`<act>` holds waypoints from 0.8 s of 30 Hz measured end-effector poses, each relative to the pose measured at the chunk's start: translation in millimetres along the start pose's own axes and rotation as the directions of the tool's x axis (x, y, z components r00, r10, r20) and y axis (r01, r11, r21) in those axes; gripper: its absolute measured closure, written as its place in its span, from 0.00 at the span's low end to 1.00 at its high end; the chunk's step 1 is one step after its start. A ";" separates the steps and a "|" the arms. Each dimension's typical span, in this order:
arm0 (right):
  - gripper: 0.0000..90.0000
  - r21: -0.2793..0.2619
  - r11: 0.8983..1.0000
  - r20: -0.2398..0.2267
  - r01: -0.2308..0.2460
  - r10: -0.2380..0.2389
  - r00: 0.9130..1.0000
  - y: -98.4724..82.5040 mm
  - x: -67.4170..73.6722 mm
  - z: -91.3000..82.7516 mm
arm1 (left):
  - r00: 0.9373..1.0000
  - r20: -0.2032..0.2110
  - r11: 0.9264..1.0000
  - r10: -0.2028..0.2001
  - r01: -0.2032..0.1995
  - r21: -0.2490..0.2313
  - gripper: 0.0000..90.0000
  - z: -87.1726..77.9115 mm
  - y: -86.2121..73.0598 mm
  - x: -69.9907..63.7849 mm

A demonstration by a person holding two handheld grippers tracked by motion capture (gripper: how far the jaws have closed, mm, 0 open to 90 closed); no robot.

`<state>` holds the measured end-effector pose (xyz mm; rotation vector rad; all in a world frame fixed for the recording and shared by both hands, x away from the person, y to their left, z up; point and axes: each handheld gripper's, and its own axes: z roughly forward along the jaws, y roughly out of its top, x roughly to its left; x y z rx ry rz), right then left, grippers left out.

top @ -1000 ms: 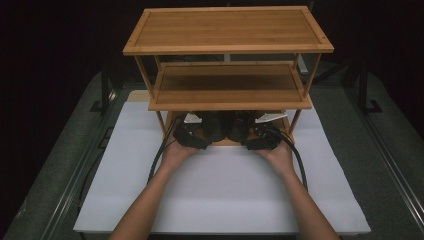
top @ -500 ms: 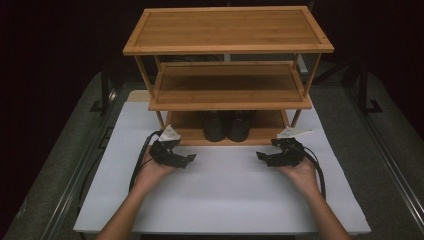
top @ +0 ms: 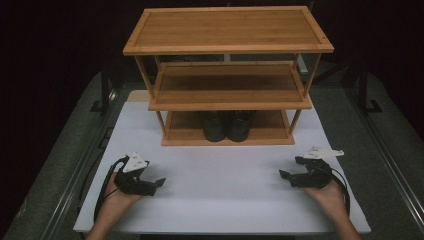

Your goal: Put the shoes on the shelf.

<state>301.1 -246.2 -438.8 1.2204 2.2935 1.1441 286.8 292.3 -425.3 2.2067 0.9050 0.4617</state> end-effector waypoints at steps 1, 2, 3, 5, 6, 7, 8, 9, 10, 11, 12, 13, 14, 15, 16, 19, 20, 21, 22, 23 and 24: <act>0.17 0.005 1.000 0.005 -0.005 0.004 1.000 -4.4 -0.5 -3.3 | 1.000 0.003 1.000 -0.009 0.009 0.003 0.15 -2.2 -4.7 0.1; 0.17 0.008 1.000 0.017 -0.009 0.009 1.000 -8.8 -0.8 -6.5 | 1.000 0.007 1.000 -0.012 0.012 0.008 0.15 -4.4 -9.0 0.0; 0.17 0.015 1.000 0.032 -0.014 0.013 0.999 -13.1 -0.7 -9.7 | 1.000 0.004 1.000 -0.013 0.013 0.012 0.15 -6.6 -13.0 -0.6; 0.15 0.021 1.000 0.046 -0.015 0.014 0.999 -22.5 -1.3 -17.2 | 1.000 -0.001 1.000 -0.010 0.010 0.027 0.13 -10.4 -20.2 -1.6; 0.15 0.020 1.000 0.048 -0.022 0.021 0.999 -27.1 -1.9 -21.1 | 1.000 0.001 0.999 -0.017 0.017 0.034 0.11 -12.2 -23.5 -1.7; 0.14 0.021 0.999 0.058 -0.028 0.027 0.998 -31.6 -2.6 -24.8 | 1.000 0.004 0.999 -0.022 0.022 0.042 0.10 -14.1 -27.1 -1.6; 0.14 0.024 0.999 0.074 -0.030 0.028 0.997 -36.0 -2.9 -28.3 | 1.000 0.003 0.999 -0.027 0.027 0.042 0.10 -15.6 -30.9 -1.9; 0.12 0.029 0.999 0.086 -0.030 0.028 0.996 -40.2 -3.3 -31.6 | 1.000 -0.002 0.999 -0.028 0.028 0.044 0.09 -17.1 -34.6 -2.0; 0.11 0.033 0.999 0.098 -0.028 0.024 0.995 -43.9 -3.5 -34.7 | 1.000 -0.006 0.998 -0.028 0.029 0.049 0.09 -18.8 -37.9 -2.2; 0.10 0.036 0.999 0.107 -0.026 0.022 0.994 -47.4 -3.4 -37.8 | 1.000 -0.009 0.998 -0.027 0.028 0.048 0.09 -20.1 -41.3 -2.2; 0.09 0.042 0.999 0.117 -0.028 0.023 0.993 -50.2 -2.7 -40.6 | 1.000 -0.011 0.998 -0.029 0.030 0.048 0.07 -21.2 -44.4 -2.2; 0.08 0.048 0.999 0.129 -0.022 0.015 0.992 -52.7 -2.0 -42.7 | 0.999 -0.007 0.998 -0.036 0.037 0.054 0.02 -22.2 -47.0 -1.9; 0.06 0.056 0.998 0.137 -0.020 0.012 0.991 -55.0 -1.1 -44.2 | 0.999 -0.004 0.998 -0.036 0.036 0.053 0.02 -23.1 -49.7 -1.6; 0.06 0.065 0.998 0.135 -0.022 0.013 0.991 -57.1 -0.6 -44.7 | 0.999 -0.003 0.998 -0.034 0.034 0.054 0.02 -23.6 -52.7 -1.4; 0.06 0.080 0.996 0.136 -0.023 0.012 0.991 -58.9 -0.6 -44.4 | 0.999 -0.002 0.998 -0.037 0.037 0.046 0.01 -23.8 -55.6 -0.7; 0.05 0.104 0.994 0.139 -0.023 0.009 0.990 -58.6 -0.5 -42.5 | 0.999 0.001 0.998 -0.047 0.047 0.044 0.00 -23.3 -57.1 -0.2; 0.05 0.104 0.994 0.137 -0.026 0.011 0.990 -58.7 -0.8 -42.2 | 0.999 0.002 0.998 -0.048 0.048 0.045 0.00 -23.1 -57.2 0.0; 0.05 0.103 0.994 0.137 -0.025 0.010 0.990 -58.8 -0.8 -42.3 | 0.999 0.002 0.998 -0.050 0.050 0.043 0.00 -23.1 -57.5 0.2; 0.05 0.103 0.994 0.138 -0.024 0.010 0.990 -59.0 -0.7 -42.3 | 0.999 0.001 0.998 -0.049 0.049 0.044 0.00 -23.1 -57.5 0.0; 0.05 0.102 0.994 0.138 -0.023 0.009 0.990 -59.1 -0.7 -42.4 | 0.999 0.001 0.998 -0.050 0.050 0.043 0.00 -23.1 -57.6 0.0; 0.05 0.100 0.995 0.137 -0.023 0.009 0.990 -59.2 -0.8 -42.3 | 0.999 0.001 0.998 -0.050 0.050 0.044 0.00 -23.2 -57.7 0.0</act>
